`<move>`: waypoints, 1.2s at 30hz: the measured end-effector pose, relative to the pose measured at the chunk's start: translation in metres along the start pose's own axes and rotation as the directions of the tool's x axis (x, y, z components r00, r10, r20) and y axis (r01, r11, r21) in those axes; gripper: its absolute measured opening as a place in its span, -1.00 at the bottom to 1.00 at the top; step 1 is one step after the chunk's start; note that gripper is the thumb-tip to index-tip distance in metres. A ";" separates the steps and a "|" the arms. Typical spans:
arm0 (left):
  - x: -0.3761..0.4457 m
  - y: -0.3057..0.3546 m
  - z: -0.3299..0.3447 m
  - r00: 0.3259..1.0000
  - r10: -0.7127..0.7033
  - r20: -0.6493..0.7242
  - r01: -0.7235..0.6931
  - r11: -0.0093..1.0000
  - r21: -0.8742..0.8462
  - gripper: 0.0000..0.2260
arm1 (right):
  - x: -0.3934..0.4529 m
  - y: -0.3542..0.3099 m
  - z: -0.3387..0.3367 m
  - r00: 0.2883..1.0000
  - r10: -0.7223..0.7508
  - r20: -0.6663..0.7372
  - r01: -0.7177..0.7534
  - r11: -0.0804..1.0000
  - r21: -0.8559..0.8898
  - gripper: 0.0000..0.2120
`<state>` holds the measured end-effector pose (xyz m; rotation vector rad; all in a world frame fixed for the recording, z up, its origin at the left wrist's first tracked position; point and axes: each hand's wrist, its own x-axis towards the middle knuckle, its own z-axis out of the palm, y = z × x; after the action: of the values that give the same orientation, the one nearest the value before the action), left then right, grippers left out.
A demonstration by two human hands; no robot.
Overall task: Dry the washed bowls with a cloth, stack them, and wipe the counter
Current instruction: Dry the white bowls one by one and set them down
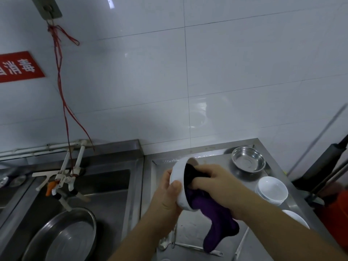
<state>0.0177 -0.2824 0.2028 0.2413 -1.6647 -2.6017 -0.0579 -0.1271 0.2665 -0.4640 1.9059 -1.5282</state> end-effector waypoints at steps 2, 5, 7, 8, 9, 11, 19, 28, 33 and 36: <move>-0.001 -0.003 0.006 1.000 0.027 -0.004 -0.027 0.999 -0.033 -0.10 | 0.001 0.002 0.004 0.995 0.094 -0.026 -0.077 0.918 0.390 -0.84; 0.000 -0.005 0.014 0.997 0.066 -0.038 -0.065 0.997 0.031 -0.14 | 0.008 0.004 0.007 0.959 0.282 -0.009 -0.198 0.694 0.692 -0.80; 0.003 -0.005 0.015 0.995 0.091 -0.050 -0.082 0.982 0.168 -0.19 | 0.012 0.003 0.001 0.953 0.287 -0.093 -0.162 0.747 0.645 -0.84; 0.005 -0.004 0.015 0.992 0.108 -0.060 -0.090 0.967 0.240 -0.23 | 0.012 0.002 -0.002 0.953 0.264 -0.152 -0.124 0.793 0.597 -0.88; 0.008 -0.002 0.014 0.990 0.126 -0.058 -0.103 0.945 0.310 -0.27 | 0.014 0.002 -0.006 0.952 0.237 -0.194 -0.094 0.830 0.550 -0.87; 0.013 0.002 0.011 0.989 0.146 -0.004 -0.128 0.880 0.457 -0.29 | 0.013 -0.001 -0.013 0.954 0.224 -0.198 -0.097 0.858 0.504 -0.87; 0.026 0.013 0.003 0.982 0.143 0.124 -0.184 0.568 0.802 -0.10 | 0.009 0.014 -0.034 0.970 0.239 0.035 -0.202 0.723 0.661 -0.61; 0.032 0.000 0.017 0.978 0.172 -0.121 -0.059 0.775 0.629 -0.40 | 0.014 0.039 -0.035 0.981 0.192 0.040 -0.150 0.603 0.784 -0.54; 0.020 -0.012 0.019 0.896 -0.399 -0.194 0.348 0.903 -0.251 -0.50 | 0.018 0.048 -0.041 0.991 0.130 0.016 -0.090 0.584 0.807 -0.59; 0.017 -0.007 0.022 0.941 -0.318 -0.116 0.236 0.862 -0.448 -0.62 | 0.019 0.056 -0.041 0.988 0.155 0.016 -0.106 0.594 0.798 -0.61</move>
<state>-0.0025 -0.2622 0.2038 0.7252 -1.0220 -2.9527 -0.0926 -0.0945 0.2128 0.1382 1.0439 -2.0945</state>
